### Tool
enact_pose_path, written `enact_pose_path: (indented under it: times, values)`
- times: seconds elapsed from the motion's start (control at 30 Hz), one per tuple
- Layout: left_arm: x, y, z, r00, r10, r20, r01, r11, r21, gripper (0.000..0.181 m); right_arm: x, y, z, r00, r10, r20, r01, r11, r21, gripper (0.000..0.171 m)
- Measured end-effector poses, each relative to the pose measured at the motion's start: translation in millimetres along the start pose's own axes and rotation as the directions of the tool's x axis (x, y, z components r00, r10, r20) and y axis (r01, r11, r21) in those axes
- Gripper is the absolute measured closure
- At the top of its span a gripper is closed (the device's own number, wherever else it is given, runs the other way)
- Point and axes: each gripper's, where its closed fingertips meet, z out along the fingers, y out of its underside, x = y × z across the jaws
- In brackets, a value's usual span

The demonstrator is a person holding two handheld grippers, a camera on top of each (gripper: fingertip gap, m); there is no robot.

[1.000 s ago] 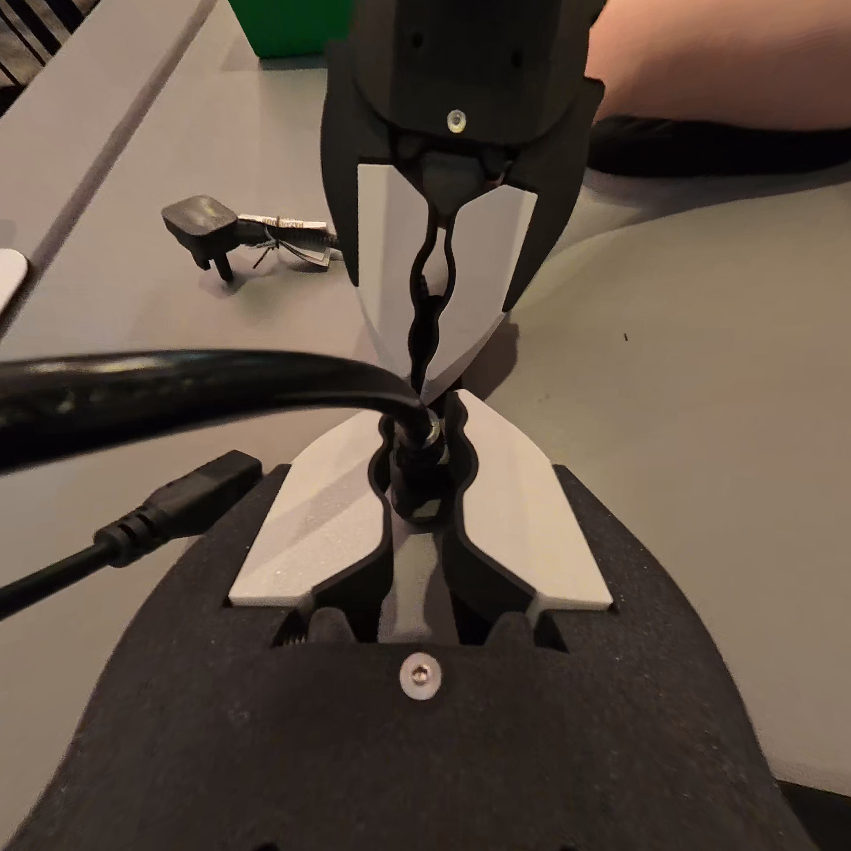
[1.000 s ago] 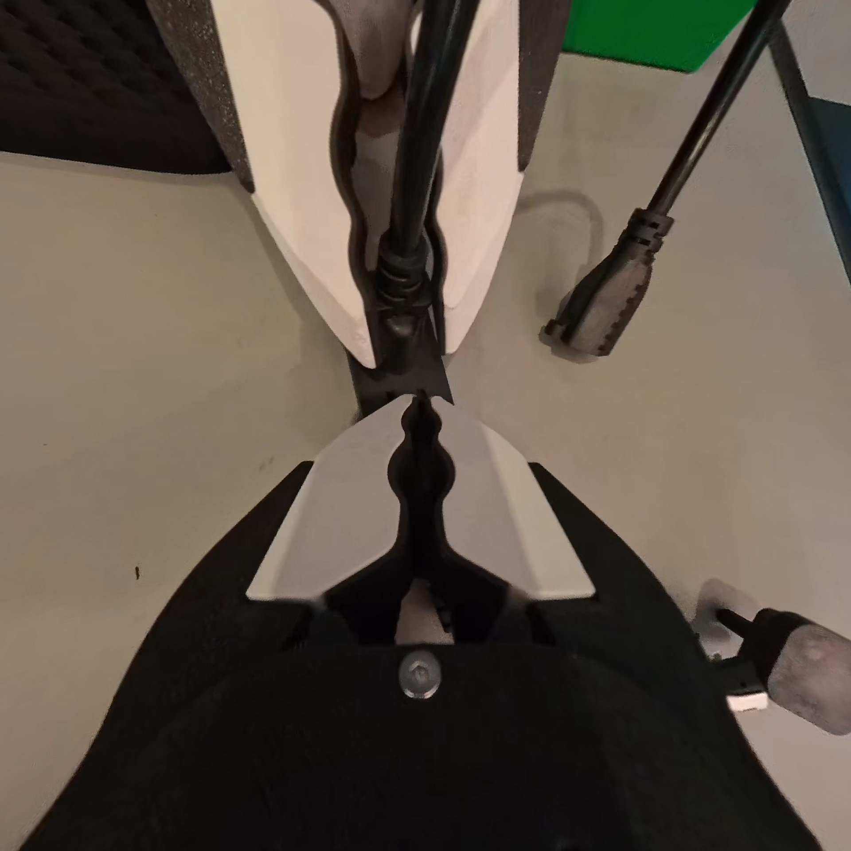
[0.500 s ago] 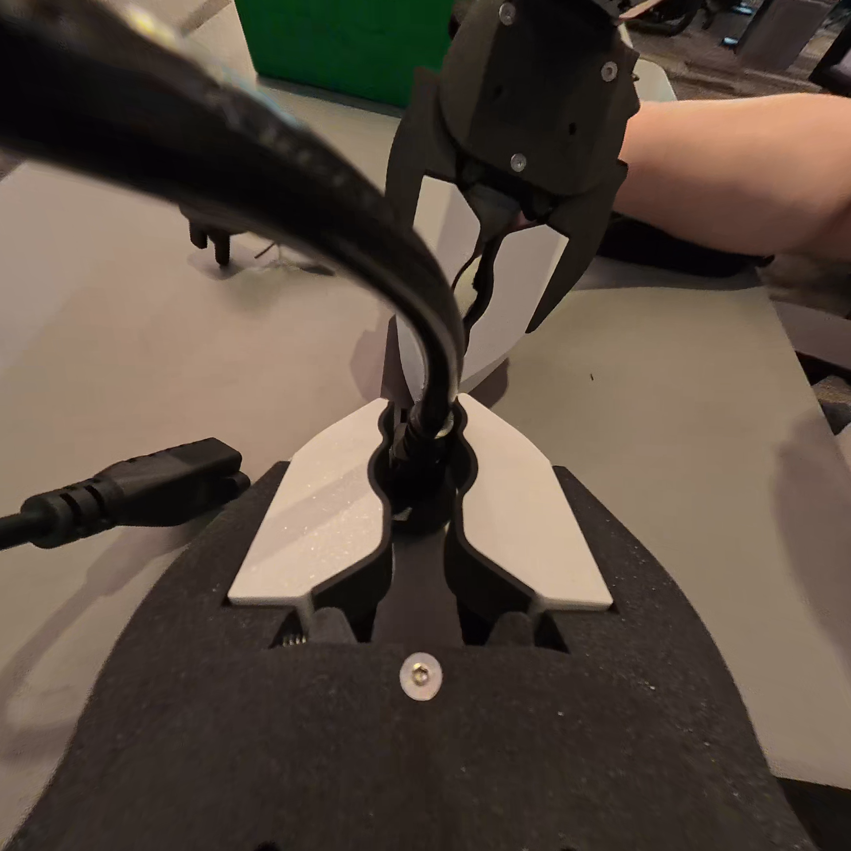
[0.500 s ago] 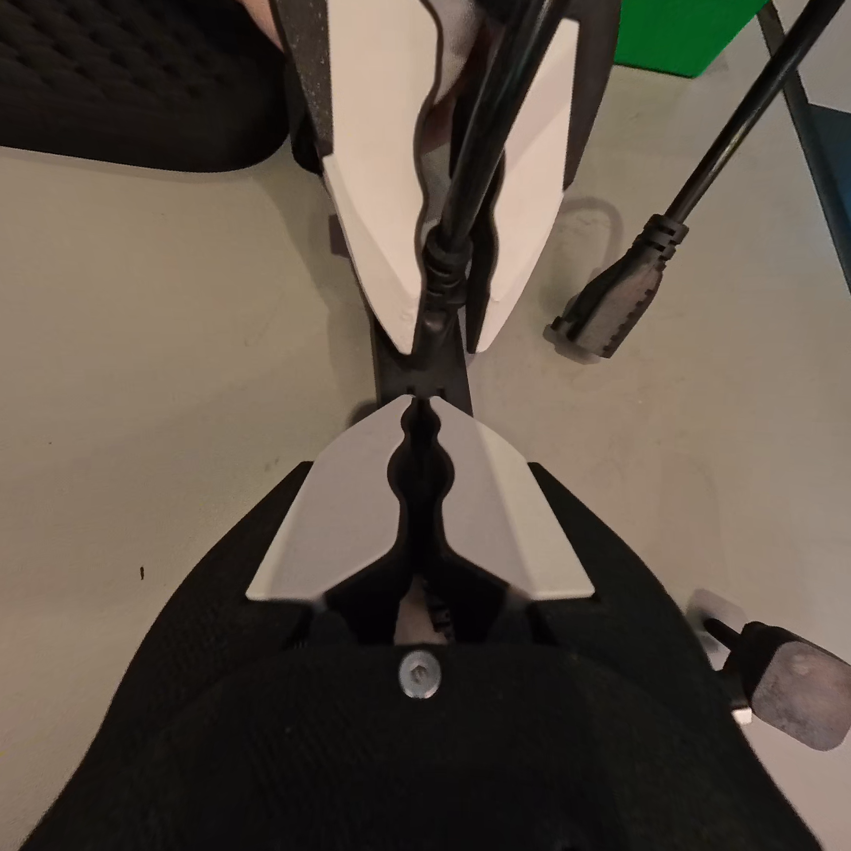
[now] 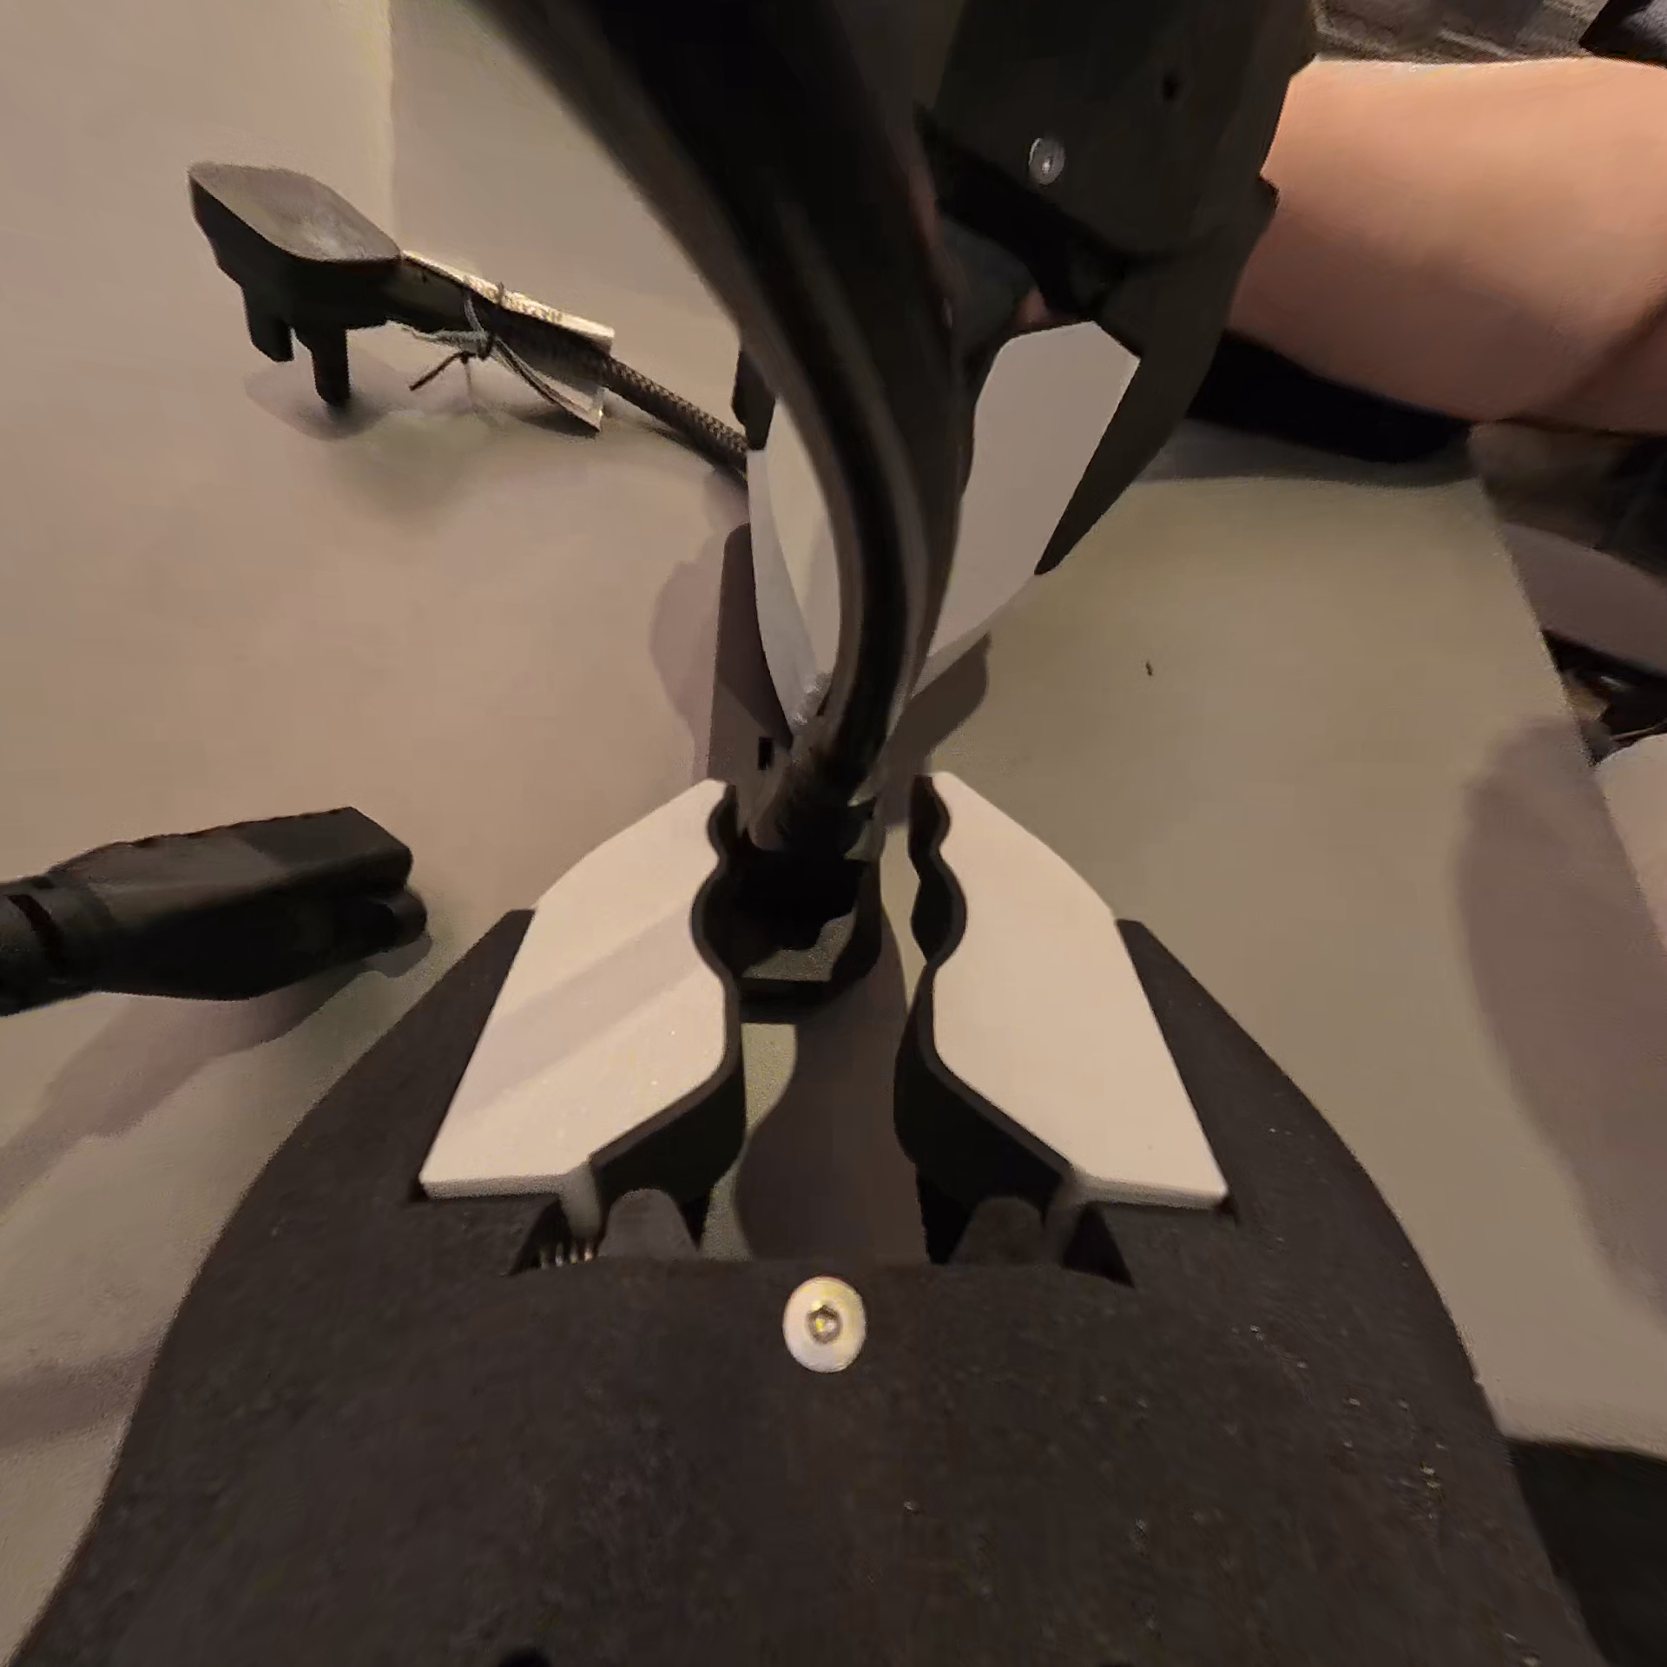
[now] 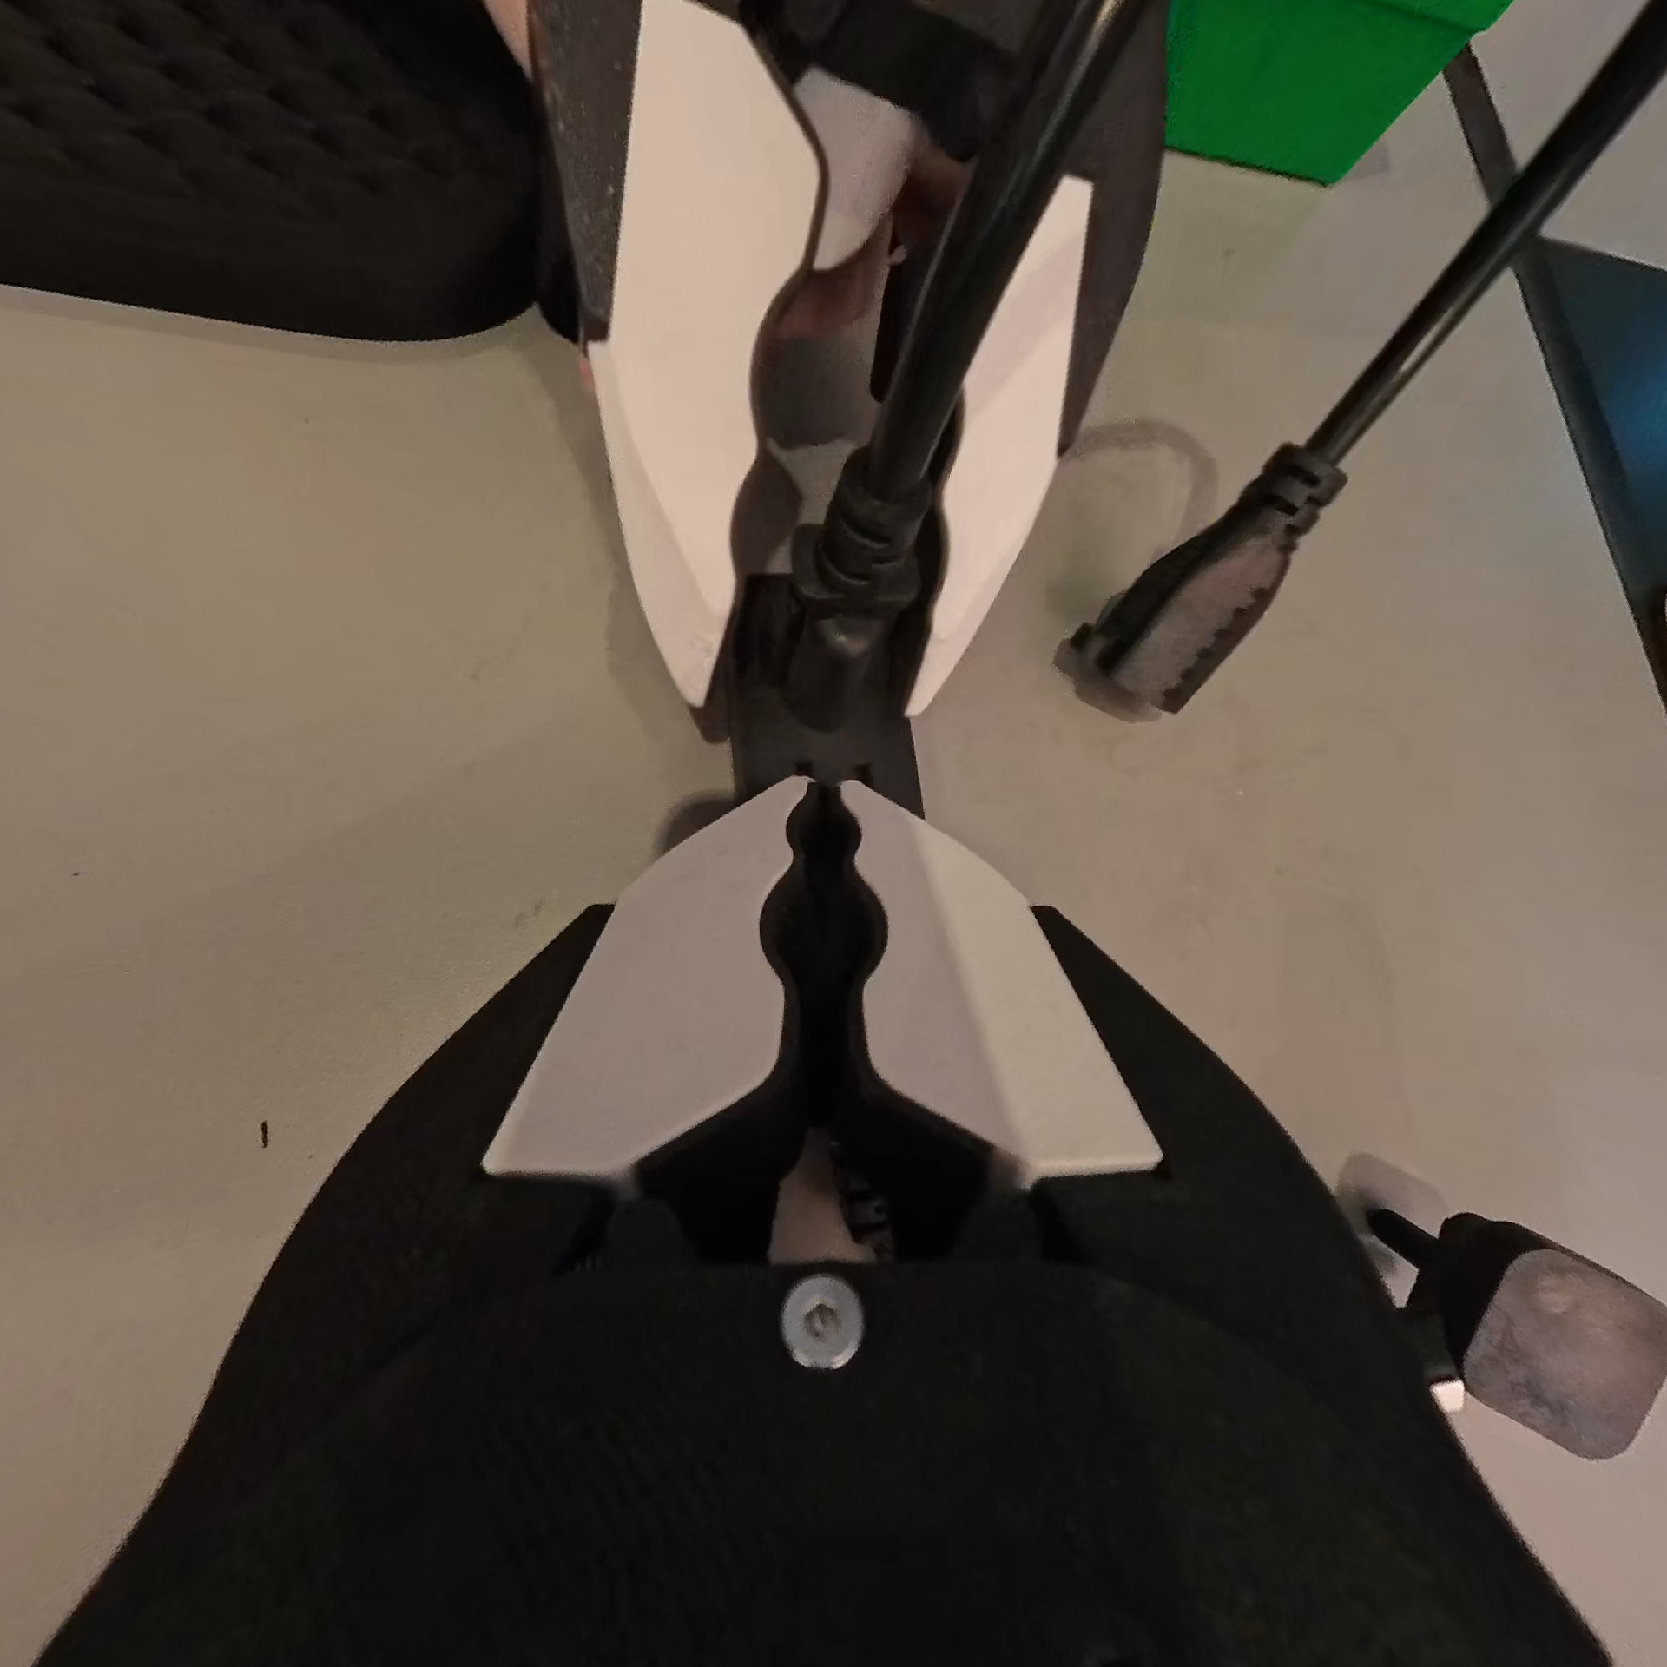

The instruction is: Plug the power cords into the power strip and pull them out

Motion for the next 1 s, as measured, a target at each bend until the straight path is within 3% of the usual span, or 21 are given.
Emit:
enact_pose_path:
  times: [0.13,0.63,0.87,1.0]
  values:
    - [-2.6,-9.4,-4.3,0.999,0.019,0.032,-0.021,0.998,0.057,0.155,0.2,0.1,0.0,1.0,-0.001,-0.001,0.001,1.0,0.001,0.168]
    - [-3.2,-9.7,-4.3,0.993,0.076,0.092,-0.08,0.996,0.034,0.156,0.1,0.8,-0.6,1.0,0.007,-0.004,-0.007,1.0,-0.006,0.168]
    - [-1.9,-10.3,-3.9,0.999,0.024,0.04,-0.027,0.996,0.085,0.155,0.2,0.7,-0.5,1.0,0.004,-0.011,-0.004,1.0,-0.005,0.168]
    - [2.2,-2.4,4.8,1.0,0.004,0.006,-0.005,0.999,0.032,0.137,0.1,0.6,-0.6,1.0,0.006,-0.013,-0.006,1.0,-0.005,0.168]
